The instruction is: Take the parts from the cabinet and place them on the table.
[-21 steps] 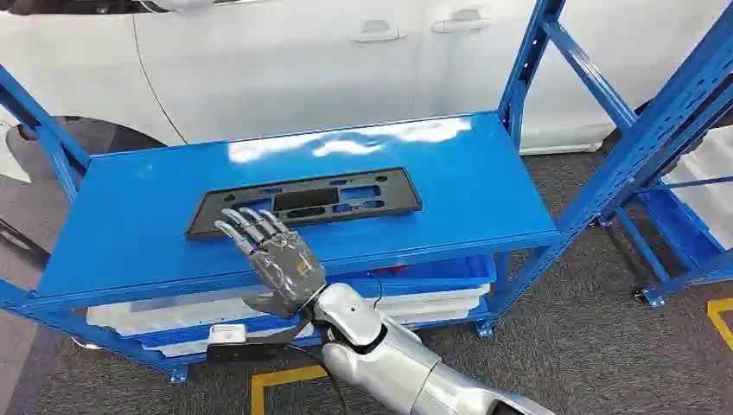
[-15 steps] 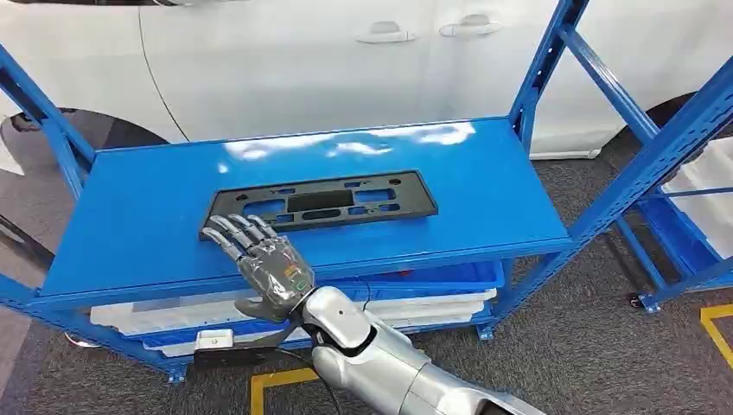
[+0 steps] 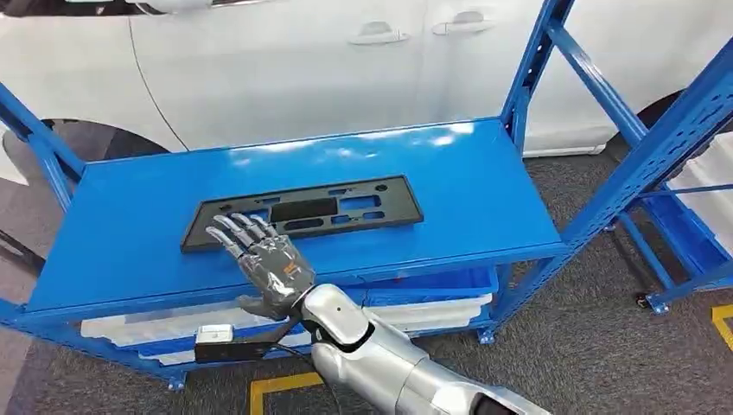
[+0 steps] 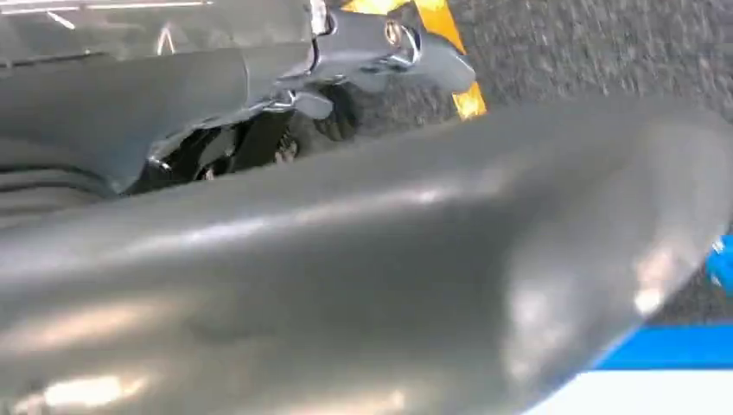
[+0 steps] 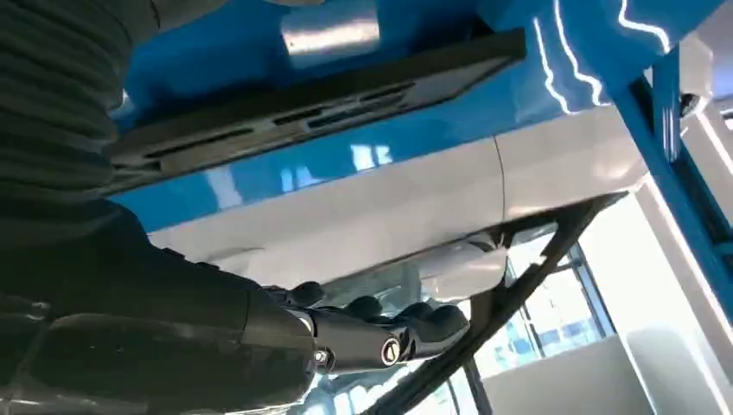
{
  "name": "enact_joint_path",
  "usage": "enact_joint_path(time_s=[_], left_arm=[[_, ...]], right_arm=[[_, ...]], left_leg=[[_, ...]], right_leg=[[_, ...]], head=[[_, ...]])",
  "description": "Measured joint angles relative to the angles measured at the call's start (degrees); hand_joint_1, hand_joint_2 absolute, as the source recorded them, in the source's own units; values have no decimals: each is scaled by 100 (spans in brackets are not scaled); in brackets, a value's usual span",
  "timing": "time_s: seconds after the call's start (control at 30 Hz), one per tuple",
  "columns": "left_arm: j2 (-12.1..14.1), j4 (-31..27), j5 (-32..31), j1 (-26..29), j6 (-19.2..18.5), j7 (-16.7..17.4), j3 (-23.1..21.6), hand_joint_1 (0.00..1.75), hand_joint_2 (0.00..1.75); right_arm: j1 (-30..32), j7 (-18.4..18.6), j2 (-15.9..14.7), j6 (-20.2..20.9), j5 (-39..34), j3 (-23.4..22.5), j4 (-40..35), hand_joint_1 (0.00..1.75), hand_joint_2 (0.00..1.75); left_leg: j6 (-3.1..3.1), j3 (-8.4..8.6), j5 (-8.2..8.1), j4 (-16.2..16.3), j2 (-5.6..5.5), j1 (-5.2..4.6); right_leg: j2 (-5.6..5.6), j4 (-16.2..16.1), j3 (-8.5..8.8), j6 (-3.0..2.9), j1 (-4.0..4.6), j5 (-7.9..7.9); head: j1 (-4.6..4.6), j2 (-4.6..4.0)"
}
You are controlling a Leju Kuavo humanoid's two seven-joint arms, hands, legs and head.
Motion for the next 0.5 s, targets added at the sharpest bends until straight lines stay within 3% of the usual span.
enact_joint_path(time_s=[0.03,0.07,0.1,0.13,0.2,0.23,0.27,0.37,0.4,0.43,0.47,0.5], left_arm=[[7,0,0,7,0,0,0,0,0],[7,0,0,12,0,0,0,0,0],[4,0,0,13,0,0,0,0,0],[4,0,2,19,2,0,0,0,0],[11,0,0,15,2,0,0,0,0],[13,0,0,13,2,0,0,0,0],[13,0,0,5,2,0,0,0,0],[13,0,-2,14,2,0,-2,0,0],[9,0,2,17,9,0,0,0,0],[7,0,0,14,9,-2,0,0,0],[7,0,0,6,9,-7,0,0,0],[7,0,0,3,9,-9,0,0,0]], right_arm=[[2,0,-2,-9,-2,0,15,0,175],[4,0,-2,-11,-4,0,33,0,175],[3,2,0,-13,-4,0,50,0,175],[2,2,0,-15,-4,0,59,0,175],[-7,2,13,-20,-4,0,61,0,175],[-12,2,13,-28,-7,0,66,0,175],[-36,4,15,-37,-13,0,72,0,175],[-61,4,24,-46,-42,-4,98,0,175],[-72,4,35,-46,-46,-7,101,0,175],[-92,4,37,-46,-50,-13,105,0,175],[-114,4,44,-46,-52,-15,112,0,175],[-116,4,44,-46,-55,-15,123,0,175]], left_leg=[[-19,-275,-159,484,0,0],[-29,-463,-183,758,0,0],[-32,-501,-61,729,1,1],[-27,-390,212,402,1,2],[-1,43,807,-609,10,4],[31,189,804,-879,21,-3],[66,229,771,-1001,16,-47],[178,195,742,-965,-1,-61],[223,230,758,-1007,6,-10],[250,249,749,-1017,6,-8],[287,255,732,-1016,12,-9],[305,267,720,-1016,15,-11]], right_leg=[[-1,4,10,-10,11,-19],[2,13,17,-11,15,-34],[8,22,34,-10,16,-56],[18,36,67,-1,14,-89],[27,61,149,29,13,-161],[29,64,166,58,22,-193],[34,98,142,87,54,-206],[31,72,138,163,40,-214],[29,91,138,211,55,-259],[13,238,87,248,39,-341],[9,575,-83,264,31,-512],[6,1099,-365,281,18,-737]], head=[[7,0],[2,0],[2,0],[2,0],[2,0],[9,0],[2,0],[13,0],[9,0],[26,0],[46,0],[42,0]])
